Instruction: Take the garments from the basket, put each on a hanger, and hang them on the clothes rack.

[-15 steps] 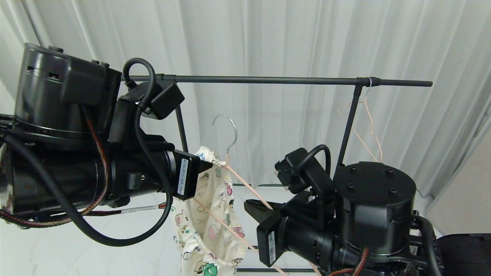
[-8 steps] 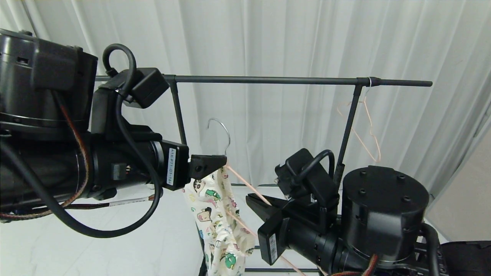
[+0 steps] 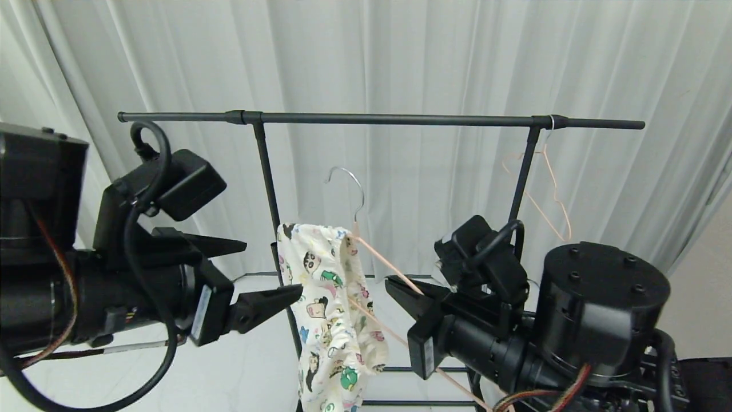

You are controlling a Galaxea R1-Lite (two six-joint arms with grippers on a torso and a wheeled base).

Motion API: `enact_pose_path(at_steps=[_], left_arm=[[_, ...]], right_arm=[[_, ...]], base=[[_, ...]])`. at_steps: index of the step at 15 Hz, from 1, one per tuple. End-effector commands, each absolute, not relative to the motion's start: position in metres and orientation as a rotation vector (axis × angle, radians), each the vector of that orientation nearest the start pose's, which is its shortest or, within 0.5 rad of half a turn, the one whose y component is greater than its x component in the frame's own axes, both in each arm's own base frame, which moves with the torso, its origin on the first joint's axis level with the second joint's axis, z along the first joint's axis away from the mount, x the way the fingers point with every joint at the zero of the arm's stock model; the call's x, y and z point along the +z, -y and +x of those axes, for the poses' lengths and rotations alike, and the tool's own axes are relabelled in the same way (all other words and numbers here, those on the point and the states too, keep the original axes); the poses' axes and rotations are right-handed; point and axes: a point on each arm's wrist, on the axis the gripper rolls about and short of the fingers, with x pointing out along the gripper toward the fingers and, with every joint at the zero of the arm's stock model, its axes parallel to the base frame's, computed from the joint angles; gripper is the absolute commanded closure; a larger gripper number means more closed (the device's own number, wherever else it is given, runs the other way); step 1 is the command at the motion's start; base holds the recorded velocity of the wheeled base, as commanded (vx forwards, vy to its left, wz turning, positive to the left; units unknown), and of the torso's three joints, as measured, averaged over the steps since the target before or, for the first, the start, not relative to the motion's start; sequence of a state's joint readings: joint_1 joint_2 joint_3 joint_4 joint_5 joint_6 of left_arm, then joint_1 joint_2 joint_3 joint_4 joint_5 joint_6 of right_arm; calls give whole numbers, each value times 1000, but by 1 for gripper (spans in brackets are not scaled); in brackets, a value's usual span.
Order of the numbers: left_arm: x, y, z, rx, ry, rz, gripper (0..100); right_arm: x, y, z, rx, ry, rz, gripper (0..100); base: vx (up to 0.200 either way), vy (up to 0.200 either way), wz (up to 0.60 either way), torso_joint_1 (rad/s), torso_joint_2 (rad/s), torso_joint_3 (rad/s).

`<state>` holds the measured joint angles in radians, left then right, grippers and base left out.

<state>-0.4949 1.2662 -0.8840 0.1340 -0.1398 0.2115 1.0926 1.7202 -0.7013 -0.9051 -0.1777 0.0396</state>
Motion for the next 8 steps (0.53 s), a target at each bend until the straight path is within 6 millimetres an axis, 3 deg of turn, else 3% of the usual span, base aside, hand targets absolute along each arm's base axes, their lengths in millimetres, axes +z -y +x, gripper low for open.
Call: enact_pose_path(at_steps=[1,3,8], left_arm=[[233,71,150,-713,-399,321,0],[220,62,136,-844,-353,412,0],[194,67,108,-1085,-302,524,0]], right_arm=[[175,-236,137,966,-113,-70,100],[160,-207,124,1089,-135,-160,100],[149,-200,114,1233,-83,-214,100]], base=[[0,0,0,0,0,0],[0,0,0,0,0,0],[0,0,0,0,0,0]])
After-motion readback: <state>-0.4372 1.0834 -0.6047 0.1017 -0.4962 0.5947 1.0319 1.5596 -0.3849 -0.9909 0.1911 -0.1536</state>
